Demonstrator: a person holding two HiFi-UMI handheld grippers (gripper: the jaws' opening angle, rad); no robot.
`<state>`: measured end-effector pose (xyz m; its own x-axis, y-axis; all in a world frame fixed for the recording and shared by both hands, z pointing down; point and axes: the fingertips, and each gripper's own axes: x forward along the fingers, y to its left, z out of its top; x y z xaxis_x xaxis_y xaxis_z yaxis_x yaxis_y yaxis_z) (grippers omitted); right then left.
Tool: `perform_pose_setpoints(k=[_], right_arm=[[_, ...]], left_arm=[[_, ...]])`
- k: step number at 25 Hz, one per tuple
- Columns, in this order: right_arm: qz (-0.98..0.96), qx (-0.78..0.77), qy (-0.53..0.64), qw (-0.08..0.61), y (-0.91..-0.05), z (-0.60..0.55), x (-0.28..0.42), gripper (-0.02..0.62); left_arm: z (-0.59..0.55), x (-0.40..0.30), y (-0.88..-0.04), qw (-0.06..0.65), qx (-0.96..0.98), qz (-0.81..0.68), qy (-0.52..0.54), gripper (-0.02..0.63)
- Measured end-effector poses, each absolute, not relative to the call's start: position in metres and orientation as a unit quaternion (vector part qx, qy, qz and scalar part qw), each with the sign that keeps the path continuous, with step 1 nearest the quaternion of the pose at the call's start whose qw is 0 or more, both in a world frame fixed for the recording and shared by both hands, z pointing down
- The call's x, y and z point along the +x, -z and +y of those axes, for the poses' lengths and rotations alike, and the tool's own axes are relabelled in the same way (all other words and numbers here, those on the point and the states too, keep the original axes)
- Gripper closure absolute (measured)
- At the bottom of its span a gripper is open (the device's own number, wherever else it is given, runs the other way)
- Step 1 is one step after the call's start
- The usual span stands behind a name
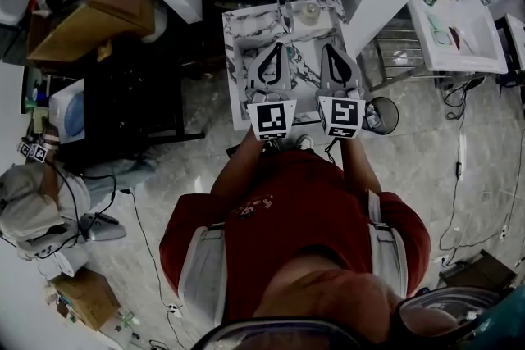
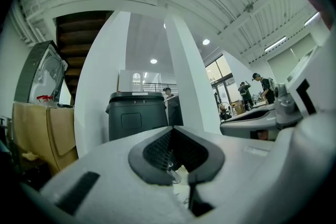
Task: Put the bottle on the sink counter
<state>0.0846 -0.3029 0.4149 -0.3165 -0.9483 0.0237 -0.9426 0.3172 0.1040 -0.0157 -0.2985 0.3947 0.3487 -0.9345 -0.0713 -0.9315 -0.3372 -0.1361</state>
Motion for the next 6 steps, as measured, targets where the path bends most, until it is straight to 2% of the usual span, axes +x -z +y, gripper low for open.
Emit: perform_pose_setpoints(k=[6], right_arm=[[-0.813, 0.58, 0.034, 0.042, -0.4181, -0.3065, 0.0862, 0.594]], left_arm=[[-0.3011, -0.0147, -0.3942, 0.08, -0.816, 0.572, 0.013, 0.603]])
